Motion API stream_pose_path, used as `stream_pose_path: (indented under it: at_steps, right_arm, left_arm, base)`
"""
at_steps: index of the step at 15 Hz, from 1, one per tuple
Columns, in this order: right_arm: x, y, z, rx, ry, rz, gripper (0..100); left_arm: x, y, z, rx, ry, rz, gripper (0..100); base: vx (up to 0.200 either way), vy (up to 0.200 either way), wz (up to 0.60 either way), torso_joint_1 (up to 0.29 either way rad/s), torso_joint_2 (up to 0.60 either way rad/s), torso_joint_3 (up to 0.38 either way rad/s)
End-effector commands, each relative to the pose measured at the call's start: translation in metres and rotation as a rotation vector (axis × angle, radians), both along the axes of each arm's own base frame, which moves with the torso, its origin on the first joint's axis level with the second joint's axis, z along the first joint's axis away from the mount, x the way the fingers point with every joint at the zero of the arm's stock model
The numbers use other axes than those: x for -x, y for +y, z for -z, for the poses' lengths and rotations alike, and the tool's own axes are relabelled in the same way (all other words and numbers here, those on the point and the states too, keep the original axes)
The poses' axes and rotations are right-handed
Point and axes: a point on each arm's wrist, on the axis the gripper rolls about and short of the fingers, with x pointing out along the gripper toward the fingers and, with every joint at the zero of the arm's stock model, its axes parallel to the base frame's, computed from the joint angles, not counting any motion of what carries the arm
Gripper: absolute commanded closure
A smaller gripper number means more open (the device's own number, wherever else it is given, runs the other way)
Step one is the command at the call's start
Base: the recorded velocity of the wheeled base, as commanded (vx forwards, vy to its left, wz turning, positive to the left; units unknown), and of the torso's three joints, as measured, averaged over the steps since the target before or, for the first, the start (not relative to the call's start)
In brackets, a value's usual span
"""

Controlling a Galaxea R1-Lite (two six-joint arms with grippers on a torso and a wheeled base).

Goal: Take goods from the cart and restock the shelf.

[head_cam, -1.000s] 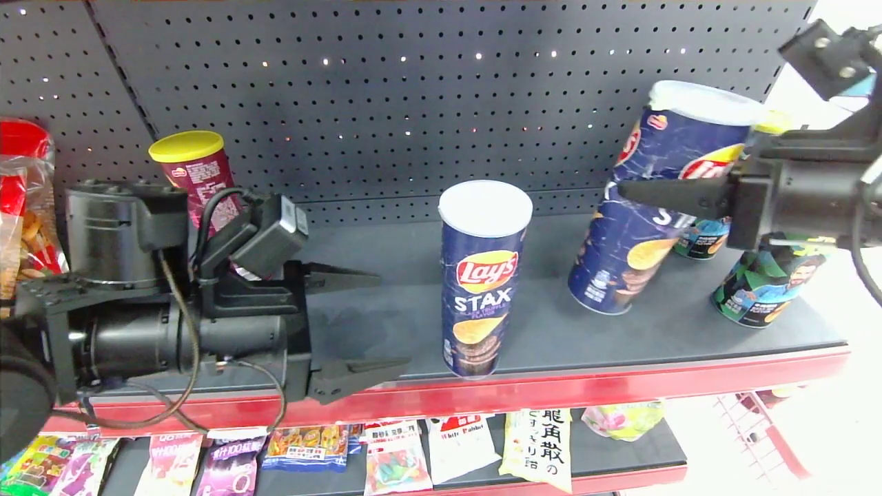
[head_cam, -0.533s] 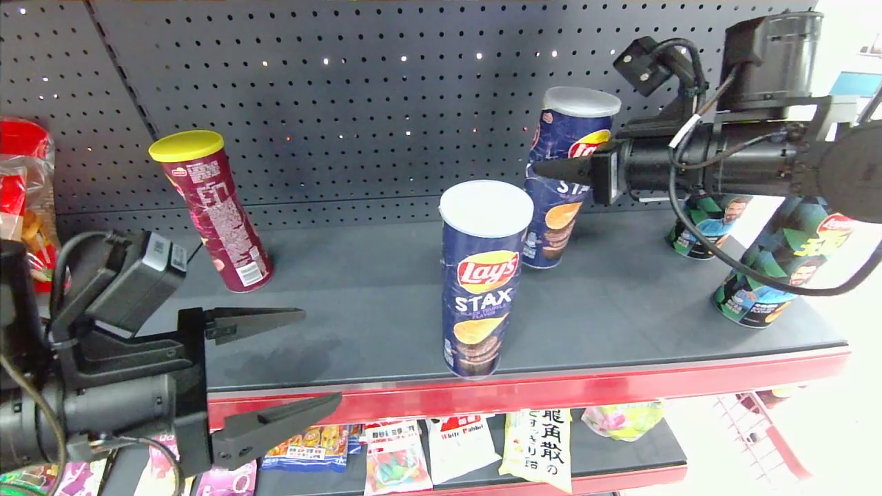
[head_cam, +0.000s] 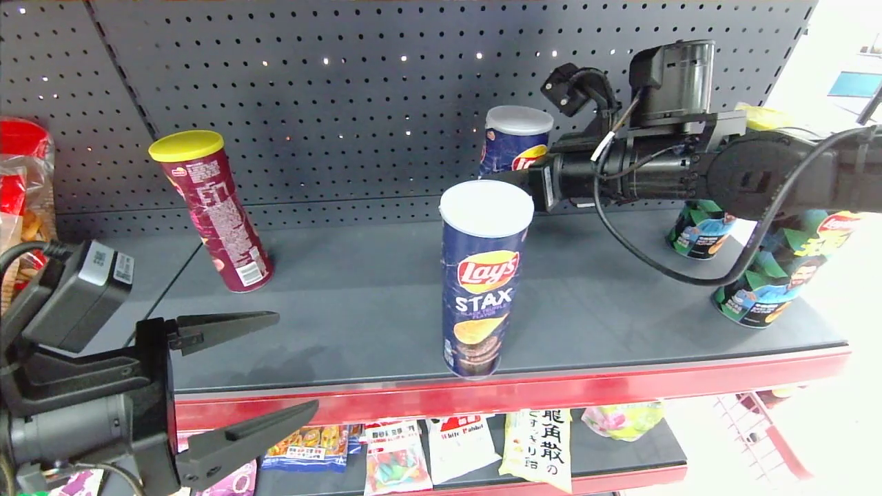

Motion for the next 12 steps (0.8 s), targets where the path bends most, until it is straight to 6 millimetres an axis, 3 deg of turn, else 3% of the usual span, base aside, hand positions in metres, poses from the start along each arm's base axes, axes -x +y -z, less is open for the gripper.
stream_pose_path:
  at_steps: [1, 9, 10, 12]
  right_arm:
    - [-0.0083, 0.0084, 0.0028, -0.002, -0.004, -0.009, 100]
    - [-0.0075, 0.0125, 0.0073, 0.009, 0.008, -0.004, 100]
    - [-0.0059, 0.0145, 0.0071, 0.008, 0.009, -0.008, 0]
    - [-0.0037, 0.0168, 0.0076, 0.009, 0.012, -0.012, 0]
  left_arm:
    - [0.002, 0.0008, -0.0018, 0.004, -0.011, 0.001, 0]
    - [0.0021, 0.0018, -0.0012, 0.004, -0.005, -0.006, 0]
    - [0.0022, 0.0019, -0.0007, 0.004, -0.002, -0.006, 0]
    - [0.003, 0.0022, 0.0021, 0.003, 0.01, -0.007, 0]
  base:
    - [0.0, 0.0, 0.0, 0.0, 0.0, 0.0]
    - [0.0, 0.0, 0.0, 0.0, 0.0, 0.0]
    - [0.0, 0.0, 0.0, 0.0, 0.0, 0.0]
    - [0.0, 0.0, 0.0, 0.0, 0.0, 0.0]
